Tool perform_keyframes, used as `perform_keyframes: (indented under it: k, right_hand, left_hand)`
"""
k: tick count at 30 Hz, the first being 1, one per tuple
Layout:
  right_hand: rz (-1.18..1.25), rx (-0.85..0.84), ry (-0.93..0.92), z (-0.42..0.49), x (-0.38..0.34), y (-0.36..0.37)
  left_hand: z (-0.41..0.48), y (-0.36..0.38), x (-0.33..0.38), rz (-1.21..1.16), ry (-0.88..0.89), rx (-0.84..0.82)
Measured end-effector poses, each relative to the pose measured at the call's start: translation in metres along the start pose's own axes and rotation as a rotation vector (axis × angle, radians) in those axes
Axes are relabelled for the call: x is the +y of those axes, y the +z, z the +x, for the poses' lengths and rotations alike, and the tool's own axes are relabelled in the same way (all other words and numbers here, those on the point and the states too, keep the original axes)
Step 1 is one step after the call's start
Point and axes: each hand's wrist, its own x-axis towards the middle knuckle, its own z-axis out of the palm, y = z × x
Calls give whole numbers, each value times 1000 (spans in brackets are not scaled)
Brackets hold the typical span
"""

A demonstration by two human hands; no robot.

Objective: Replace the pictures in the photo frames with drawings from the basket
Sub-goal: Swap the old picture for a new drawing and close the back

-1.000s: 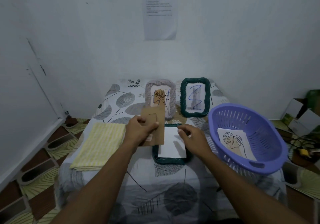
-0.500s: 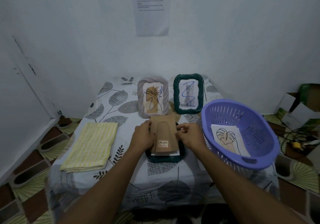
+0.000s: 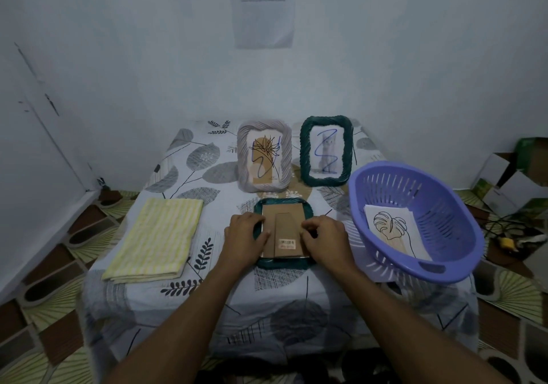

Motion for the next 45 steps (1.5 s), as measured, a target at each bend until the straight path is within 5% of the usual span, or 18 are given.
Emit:
perform_keyframes:
  k: [9, 23, 34, 45]
  right_hand:
    - [92, 62, -107, -9, 8, 10]
    - [52, -69, -111, 6, 13, 9]
    - [-6, -119, -159, -1, 17, 4]
    - [15, -114, -160, -3, 17, 5]
  left_hand:
    - [-7, -11, -9, -312, -47, 49]
    - [-1, -11, -13, -274, -26, 49]
    - [-4, -46, -33, -342, 71, -524]
    - [-10, -47, -37, -474, -10, -460]
